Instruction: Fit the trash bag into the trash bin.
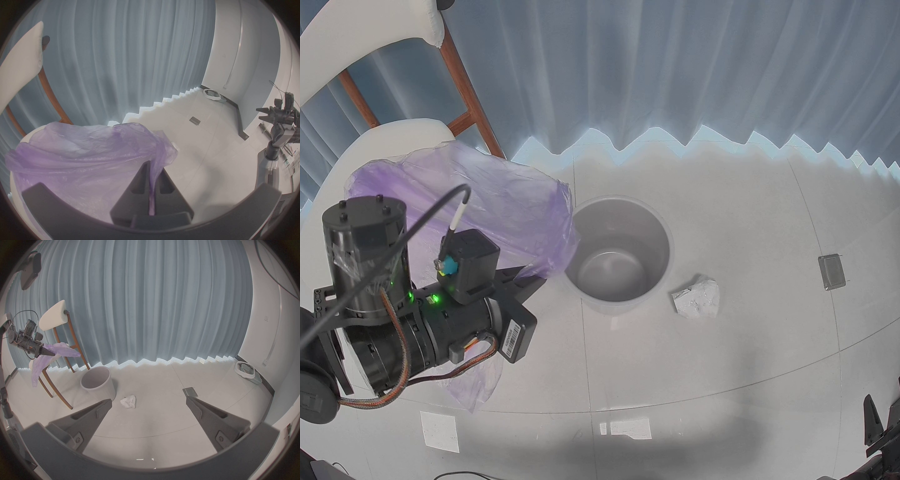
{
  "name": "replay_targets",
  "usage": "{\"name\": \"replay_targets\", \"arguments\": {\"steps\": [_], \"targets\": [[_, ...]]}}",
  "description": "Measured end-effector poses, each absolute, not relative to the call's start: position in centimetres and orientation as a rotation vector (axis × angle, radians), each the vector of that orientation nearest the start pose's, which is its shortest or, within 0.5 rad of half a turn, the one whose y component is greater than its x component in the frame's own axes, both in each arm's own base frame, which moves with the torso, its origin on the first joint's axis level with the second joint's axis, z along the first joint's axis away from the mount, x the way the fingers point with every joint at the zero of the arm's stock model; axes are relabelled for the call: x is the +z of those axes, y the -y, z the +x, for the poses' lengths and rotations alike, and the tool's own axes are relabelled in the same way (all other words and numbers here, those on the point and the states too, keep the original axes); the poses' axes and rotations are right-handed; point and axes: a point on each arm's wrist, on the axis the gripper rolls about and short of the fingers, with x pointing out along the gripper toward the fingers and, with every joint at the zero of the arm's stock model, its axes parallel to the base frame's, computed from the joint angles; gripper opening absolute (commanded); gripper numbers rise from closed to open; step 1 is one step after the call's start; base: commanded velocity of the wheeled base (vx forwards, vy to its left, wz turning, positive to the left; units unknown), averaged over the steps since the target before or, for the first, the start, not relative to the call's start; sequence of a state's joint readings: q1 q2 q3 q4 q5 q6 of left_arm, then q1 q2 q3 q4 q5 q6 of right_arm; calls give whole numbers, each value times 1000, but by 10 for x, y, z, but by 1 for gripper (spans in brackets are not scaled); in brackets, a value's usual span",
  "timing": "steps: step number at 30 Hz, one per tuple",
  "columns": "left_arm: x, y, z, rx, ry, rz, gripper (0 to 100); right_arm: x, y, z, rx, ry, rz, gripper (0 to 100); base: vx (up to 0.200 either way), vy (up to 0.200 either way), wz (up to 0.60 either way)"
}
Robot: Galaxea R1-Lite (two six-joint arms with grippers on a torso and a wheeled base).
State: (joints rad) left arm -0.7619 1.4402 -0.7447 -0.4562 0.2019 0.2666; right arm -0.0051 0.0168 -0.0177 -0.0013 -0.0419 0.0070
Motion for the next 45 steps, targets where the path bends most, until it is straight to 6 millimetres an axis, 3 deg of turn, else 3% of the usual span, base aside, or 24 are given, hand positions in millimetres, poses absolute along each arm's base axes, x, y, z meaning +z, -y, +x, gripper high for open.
{"name": "replay_targets", "arguments": {"steps": [21,31,45], "targets": [[228,157,175,-788,-143,197,0,81,1,-23,-47,2,7,100,0,0,0],[251,153,176,-851,-118,27,0,81,1,-23,-46,2,7,100,0,0,0],[281,167,174,-1059,-102,-188,0,81,1,-23,-46,2,7,100,0,0,0]]}}
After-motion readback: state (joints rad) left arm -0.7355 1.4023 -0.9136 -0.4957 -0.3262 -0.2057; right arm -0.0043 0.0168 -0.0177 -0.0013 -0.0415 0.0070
